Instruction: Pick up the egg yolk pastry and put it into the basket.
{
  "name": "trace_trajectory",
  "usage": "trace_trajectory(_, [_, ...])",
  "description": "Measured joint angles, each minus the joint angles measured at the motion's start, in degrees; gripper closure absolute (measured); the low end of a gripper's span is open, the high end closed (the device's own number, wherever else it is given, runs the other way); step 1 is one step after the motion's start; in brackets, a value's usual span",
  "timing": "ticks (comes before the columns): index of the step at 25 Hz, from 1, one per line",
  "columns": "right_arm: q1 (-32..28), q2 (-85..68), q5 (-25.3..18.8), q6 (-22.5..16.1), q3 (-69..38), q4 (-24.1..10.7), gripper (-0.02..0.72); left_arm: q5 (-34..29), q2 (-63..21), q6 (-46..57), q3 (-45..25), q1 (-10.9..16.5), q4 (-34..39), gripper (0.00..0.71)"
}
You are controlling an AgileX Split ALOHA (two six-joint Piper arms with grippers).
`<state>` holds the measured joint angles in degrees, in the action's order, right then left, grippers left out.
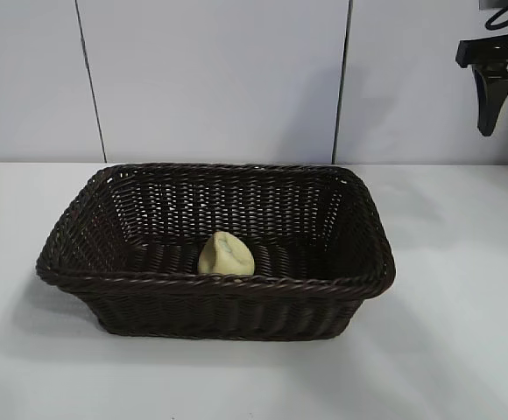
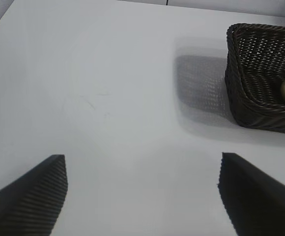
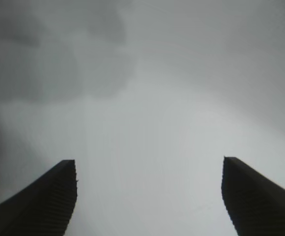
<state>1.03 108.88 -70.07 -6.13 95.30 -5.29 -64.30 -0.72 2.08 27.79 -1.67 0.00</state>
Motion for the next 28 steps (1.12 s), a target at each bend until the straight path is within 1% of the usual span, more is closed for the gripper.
trace_trajectory(4, [0.0, -3.1, 0.2, 1.3, -6.9, 2.0, 0.125, 0.0, 0.0, 0.0, 0.0, 0.0, 0.0, 0.104])
trace_trajectory(8, [0.0, -8.9, 0.3, 2.1, -17.6, 3.3, 0.125, 0.0, 0.0, 0.0, 0.0, 0.0, 0.0, 0.104])
trace_trajectory(15, [0.0, -22.9, 0.8, 3.0, -37.8, 3.4, 0.125, 0.0, 0.0, 0.0, 0.0, 0.0, 0.0, 0.104])
trace_trajectory(17, [0.0, -27.3, 2.4, 3.0, -44.0, 3.7, 0.125, 0.0, 0.0, 0.0, 0.0, 0.0, 0.0, 0.104])
trace_trajectory(22, [0.0, -41.0, 9.8, 3.5, -56.4, 4.8, 0.125, 0.0, 0.0, 0.0, 0.0, 0.0, 0.0, 0.104])
trace_trajectory(25, [0.0, -50.7, 13.2, 6.6, -61.6, 7.1, 0.125, 0.0, 0.0, 0.0, 0.0, 0.0, 0.0, 0.104])
trace_trajectory(27, [0.0, -57.3, 14.4, 9.5, -63.8, 8.6, 0.125, 0.0, 0.0, 0.0, 0.0, 0.0, 0.0, 0.104])
trace_trajectory(28, [0.0, -60.8, 14.5, 10.3, -64.8, 9.0, 0.125, 0.0, 0.0, 0.0, 0.0, 0.0, 0.0, 0.104])
